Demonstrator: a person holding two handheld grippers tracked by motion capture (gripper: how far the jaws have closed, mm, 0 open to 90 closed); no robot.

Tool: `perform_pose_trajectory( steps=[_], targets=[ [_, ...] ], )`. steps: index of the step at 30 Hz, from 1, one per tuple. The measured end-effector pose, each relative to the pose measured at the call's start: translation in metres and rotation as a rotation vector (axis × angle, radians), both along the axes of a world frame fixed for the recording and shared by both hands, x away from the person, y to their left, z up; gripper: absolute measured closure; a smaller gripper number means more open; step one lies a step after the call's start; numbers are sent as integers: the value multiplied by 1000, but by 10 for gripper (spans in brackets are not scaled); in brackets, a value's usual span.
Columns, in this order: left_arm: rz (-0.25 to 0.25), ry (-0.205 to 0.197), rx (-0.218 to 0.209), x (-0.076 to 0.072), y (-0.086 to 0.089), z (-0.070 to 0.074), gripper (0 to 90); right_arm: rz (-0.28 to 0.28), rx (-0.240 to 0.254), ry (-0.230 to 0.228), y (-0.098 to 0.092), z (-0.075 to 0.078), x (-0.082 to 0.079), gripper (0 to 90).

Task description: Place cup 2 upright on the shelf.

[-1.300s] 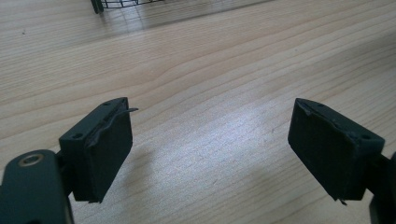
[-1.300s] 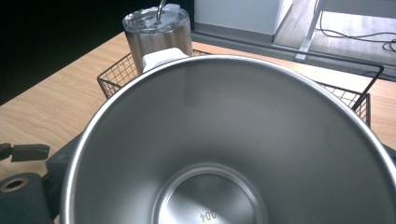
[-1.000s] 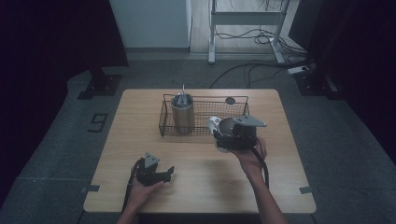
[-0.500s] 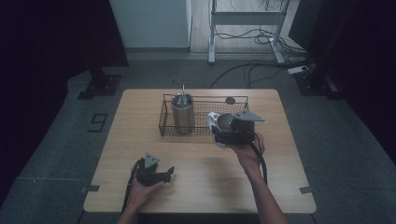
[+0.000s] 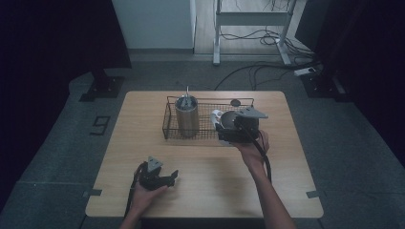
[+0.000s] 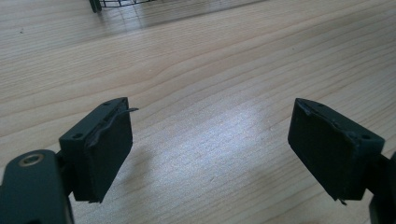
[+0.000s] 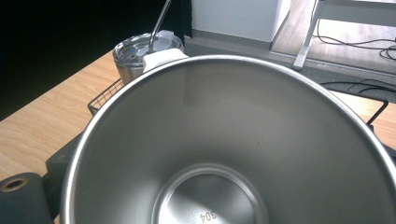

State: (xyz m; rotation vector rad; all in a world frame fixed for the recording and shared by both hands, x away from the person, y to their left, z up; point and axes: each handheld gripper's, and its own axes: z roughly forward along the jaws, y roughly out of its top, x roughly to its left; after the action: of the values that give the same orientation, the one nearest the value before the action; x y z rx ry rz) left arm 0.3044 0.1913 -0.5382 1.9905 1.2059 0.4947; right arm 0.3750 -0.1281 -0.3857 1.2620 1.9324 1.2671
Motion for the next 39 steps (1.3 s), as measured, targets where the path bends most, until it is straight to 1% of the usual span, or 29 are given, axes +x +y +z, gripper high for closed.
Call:
perform_pose_trajectory(
  steps=[3,9,15,20,22,25,29,31,39],
  targets=[
    [-2,2,2,0,0,0,142,-1,1,-5,-1,2,4,63],
    [1,1,1,0,1,1,142,-6,7,-1,-4,4,11,62],
    [3,0,0,0,2,0,143,-14,-5,-1,-8,4,20,62],
    [-1,-1,13,0,0,-1,142,-26,0,10,-12,3,28,63],
    [0,-1,9,0,1,-1,143,-28,3,13,-13,2,31,62],
    [3,-2,10,0,1,-1,143,-30,-9,15,-14,1,34,62],
    [6,-6,10,0,1,0,143,-25,-10,20,-14,2,39,62],
    [9,-8,11,0,2,0,143,-27,-16,15,-14,3,41,62],
    [6,-6,11,-1,1,0,143,-32,-21,14,-16,4,51,62]
  ],
)
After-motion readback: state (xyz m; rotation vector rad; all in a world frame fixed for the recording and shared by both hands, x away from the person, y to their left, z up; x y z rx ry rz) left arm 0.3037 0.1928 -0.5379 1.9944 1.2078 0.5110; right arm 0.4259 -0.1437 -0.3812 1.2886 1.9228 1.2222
